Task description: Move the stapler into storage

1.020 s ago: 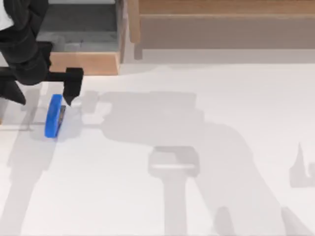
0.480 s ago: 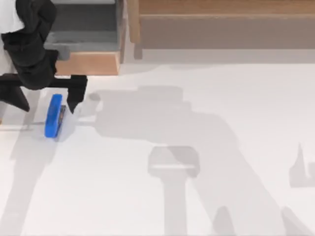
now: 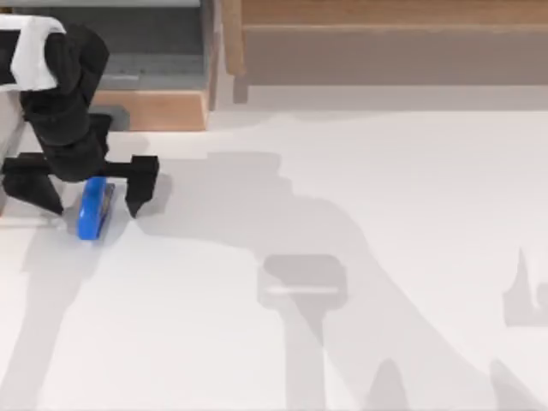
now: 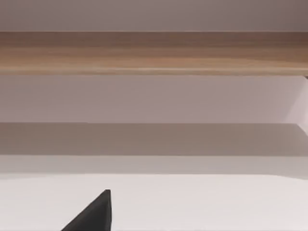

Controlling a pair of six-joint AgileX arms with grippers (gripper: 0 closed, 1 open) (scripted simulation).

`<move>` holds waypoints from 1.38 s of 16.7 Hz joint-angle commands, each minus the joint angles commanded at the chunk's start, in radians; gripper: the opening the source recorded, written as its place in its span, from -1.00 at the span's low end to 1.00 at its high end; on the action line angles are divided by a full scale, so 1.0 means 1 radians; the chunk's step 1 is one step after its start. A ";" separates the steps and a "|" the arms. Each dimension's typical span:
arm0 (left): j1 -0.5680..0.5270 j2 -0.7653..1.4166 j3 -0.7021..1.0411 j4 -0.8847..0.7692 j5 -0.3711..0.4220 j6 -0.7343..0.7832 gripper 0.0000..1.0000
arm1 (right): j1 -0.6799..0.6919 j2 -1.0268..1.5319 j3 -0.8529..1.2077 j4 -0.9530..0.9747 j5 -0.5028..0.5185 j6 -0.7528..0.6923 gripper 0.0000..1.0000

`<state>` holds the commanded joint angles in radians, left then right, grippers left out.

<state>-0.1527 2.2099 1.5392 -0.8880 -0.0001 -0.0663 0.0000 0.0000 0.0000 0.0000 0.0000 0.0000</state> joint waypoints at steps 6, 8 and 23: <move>0.000 0.000 0.000 0.000 0.000 0.000 0.55 | 0.000 0.000 0.000 0.000 0.000 0.000 1.00; 0.000 0.000 0.000 0.000 0.000 0.000 0.25 | 0.000 0.000 0.000 0.000 0.000 0.000 1.00; 0.000 0.000 0.000 0.000 0.000 0.000 -1.00 | 0.000 0.000 0.000 0.000 0.000 0.000 1.00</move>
<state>-0.1527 2.2099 1.5392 -0.8880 -0.0001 -0.0663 0.0000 0.0000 0.0000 0.0000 0.0000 0.0000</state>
